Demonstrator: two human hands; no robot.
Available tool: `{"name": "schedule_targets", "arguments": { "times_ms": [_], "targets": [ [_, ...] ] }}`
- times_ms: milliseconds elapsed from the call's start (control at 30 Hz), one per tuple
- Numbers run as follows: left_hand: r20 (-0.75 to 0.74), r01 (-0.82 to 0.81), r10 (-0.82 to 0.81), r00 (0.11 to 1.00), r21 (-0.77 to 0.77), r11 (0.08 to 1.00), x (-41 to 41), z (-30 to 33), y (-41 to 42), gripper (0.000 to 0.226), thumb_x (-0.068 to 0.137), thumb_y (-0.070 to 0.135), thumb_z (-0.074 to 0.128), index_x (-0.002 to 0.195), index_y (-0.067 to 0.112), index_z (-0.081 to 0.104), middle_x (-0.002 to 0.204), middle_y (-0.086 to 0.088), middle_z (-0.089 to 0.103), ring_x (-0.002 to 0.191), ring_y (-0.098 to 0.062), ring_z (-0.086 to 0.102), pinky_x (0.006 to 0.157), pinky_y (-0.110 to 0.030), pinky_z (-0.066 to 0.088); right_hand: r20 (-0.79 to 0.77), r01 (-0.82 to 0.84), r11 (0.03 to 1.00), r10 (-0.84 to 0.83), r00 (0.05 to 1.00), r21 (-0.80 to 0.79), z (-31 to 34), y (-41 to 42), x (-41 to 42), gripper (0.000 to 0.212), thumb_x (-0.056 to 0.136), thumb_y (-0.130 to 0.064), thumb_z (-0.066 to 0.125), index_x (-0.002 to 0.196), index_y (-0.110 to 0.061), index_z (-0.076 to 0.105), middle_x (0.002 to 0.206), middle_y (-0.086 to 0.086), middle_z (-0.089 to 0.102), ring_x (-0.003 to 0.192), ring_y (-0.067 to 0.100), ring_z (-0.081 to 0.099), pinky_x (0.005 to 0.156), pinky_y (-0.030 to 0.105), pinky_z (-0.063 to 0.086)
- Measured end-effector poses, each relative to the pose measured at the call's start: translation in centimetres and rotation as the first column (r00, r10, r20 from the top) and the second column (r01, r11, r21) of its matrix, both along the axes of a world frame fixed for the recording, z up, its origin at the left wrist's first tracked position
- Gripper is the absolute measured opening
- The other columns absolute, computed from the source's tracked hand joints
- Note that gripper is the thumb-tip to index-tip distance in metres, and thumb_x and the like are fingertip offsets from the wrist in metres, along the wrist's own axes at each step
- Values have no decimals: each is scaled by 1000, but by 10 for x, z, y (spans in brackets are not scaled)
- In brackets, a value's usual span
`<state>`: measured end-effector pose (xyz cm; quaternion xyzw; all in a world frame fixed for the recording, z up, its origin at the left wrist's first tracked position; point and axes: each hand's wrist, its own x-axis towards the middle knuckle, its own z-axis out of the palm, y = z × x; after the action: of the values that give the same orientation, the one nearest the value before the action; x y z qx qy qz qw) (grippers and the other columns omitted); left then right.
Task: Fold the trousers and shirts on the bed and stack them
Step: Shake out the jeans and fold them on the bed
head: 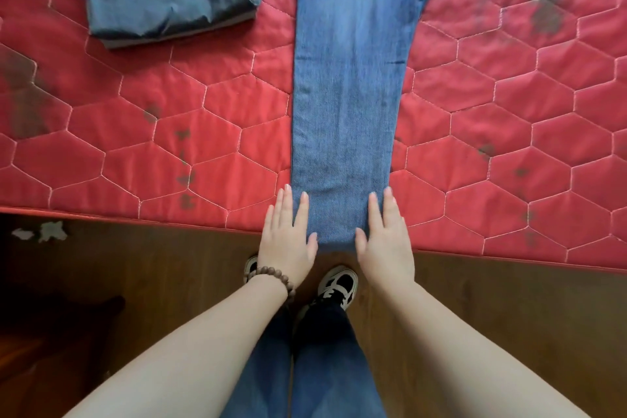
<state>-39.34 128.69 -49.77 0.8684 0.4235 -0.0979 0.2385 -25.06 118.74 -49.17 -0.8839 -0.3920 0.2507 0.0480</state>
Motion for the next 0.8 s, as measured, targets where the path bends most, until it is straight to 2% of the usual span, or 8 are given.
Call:
{"name": "schedule_targets", "arguments": {
  "times_ms": [133,267,367,467,567,667,733,800],
  "targets": [
    [254,-403,471,845,-277,872,17,17,-6,68,83,14,63,144,15,34,133,-9,39,120,-19,42,103,-27,32,-200,447,890,-424,884,90,12,14,-6,60,89,-24,60,143,-11,36,136,8,42,126,26,37,105,39,33],
    [47,-615,703,709,-447,650,19,19,-3,41,81,23,69,116,14,51,104,-4,64,97,-23,62,79,-25,44,-351,663,741,-651,673,-102,13,18,-1,36,86,-32,64,112,-12,51,108,5,60,106,27,56,92,41,43],
    [-75,-570,618,783,-484,664,11,19,-5,24,78,35,72,83,17,57,78,9,61,86,-20,63,69,-22,39,-401,549,801,-596,695,-239,14,9,5,27,86,-43,62,88,-16,62,85,0,65,88,25,62,72,31,43],
    [-110,-557,599,793,-530,639,-1,23,-5,31,77,36,73,91,12,61,86,1,67,87,-21,64,78,-31,50,-473,525,827,-552,686,-203,23,-9,9,43,87,-45,62,77,-3,61,68,0,59,65,18,53,56,30,36],
    [-43,-547,658,752,-599,585,-12,40,1,51,76,28,76,119,23,49,74,1,65,73,-14,63,76,-32,53,-568,505,844,-509,646,-182,41,-23,15,35,90,-38,62,75,-7,55,66,1,51,61,15,45,52,26,34],
    [61,-466,704,708,-709,530,-12,64,18,40,90,14,58,125,33,51,64,1,60,56,-8,53,57,-20,48,-780,644,747,-498,378,-164,65,-23,27,11,95,-20,55,105,-21,59,78,5,58,62,16,47,52,21,42],
    [26,-427,780,625,-825,370,-3,79,34,32,95,5,43,108,20,67,67,0,64,53,-9,56,48,-22,48,-885,647,741,-408,222,-180,80,-16,41,35,96,-10,52,119,-36,58,81,-4,65,60,13,52,49,23,45],
    [31,-366,786,617,-874,321,7,95,52,38,95,-3,41,96,17,72,70,1,69,55,-8,61,49,-20,50,-914,580,794,-355,195,-185,94,-5,59,47,93,5,46,122,-29,61,98,-5,72,70,10,62,51,24,50]
  ]
}}
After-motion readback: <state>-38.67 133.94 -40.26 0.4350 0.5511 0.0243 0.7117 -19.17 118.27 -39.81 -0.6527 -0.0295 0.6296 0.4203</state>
